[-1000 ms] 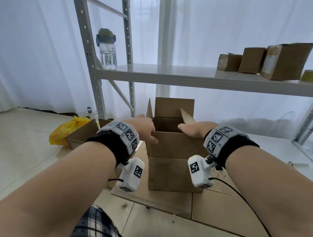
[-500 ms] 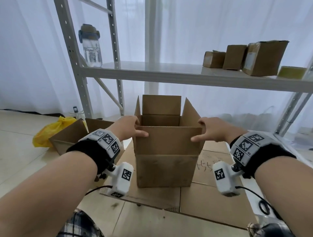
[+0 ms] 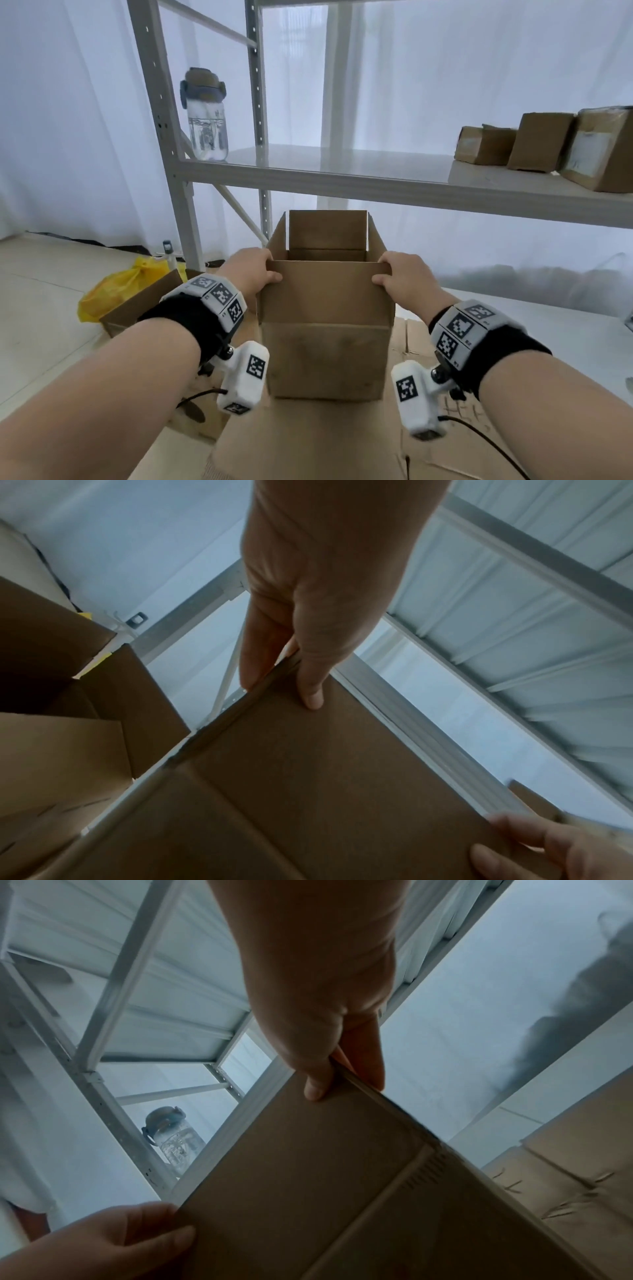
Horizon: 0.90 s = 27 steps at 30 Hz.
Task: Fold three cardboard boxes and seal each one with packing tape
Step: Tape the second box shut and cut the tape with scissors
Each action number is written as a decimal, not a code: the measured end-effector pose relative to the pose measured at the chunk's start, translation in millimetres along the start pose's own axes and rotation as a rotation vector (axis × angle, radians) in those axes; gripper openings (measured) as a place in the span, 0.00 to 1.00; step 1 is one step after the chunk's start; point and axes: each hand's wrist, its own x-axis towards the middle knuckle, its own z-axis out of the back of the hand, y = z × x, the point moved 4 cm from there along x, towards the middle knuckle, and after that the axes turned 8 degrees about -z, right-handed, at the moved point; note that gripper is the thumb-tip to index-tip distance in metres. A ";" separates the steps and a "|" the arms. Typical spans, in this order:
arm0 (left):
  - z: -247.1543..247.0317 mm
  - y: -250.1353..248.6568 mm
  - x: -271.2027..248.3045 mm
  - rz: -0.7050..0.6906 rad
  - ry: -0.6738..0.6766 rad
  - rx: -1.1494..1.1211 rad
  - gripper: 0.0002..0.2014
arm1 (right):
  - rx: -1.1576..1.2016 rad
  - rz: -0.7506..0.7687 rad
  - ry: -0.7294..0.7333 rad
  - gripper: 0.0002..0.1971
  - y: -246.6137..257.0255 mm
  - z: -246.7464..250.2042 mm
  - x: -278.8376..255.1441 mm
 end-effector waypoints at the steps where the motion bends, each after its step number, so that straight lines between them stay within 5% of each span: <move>1: 3.7 9.2 9.5 0.014 -0.037 -0.013 0.15 | 0.010 0.000 -0.011 0.13 6.7 -6.7 12.9; 18: -68.3 99.8 184.0 0.026 -0.515 -0.187 0.11 | 0.305 0.049 -0.301 0.06 7.4 -130.3 187.7; 23: -90.7 130.8 200.9 0.001 -0.495 -0.058 0.08 | 0.355 0.036 -0.272 0.08 7.2 -173.4 218.5; 27: -104.2 163.2 204.1 0.133 -0.457 0.003 0.12 | 0.363 0.038 -0.196 0.11 19.1 -218.9 228.3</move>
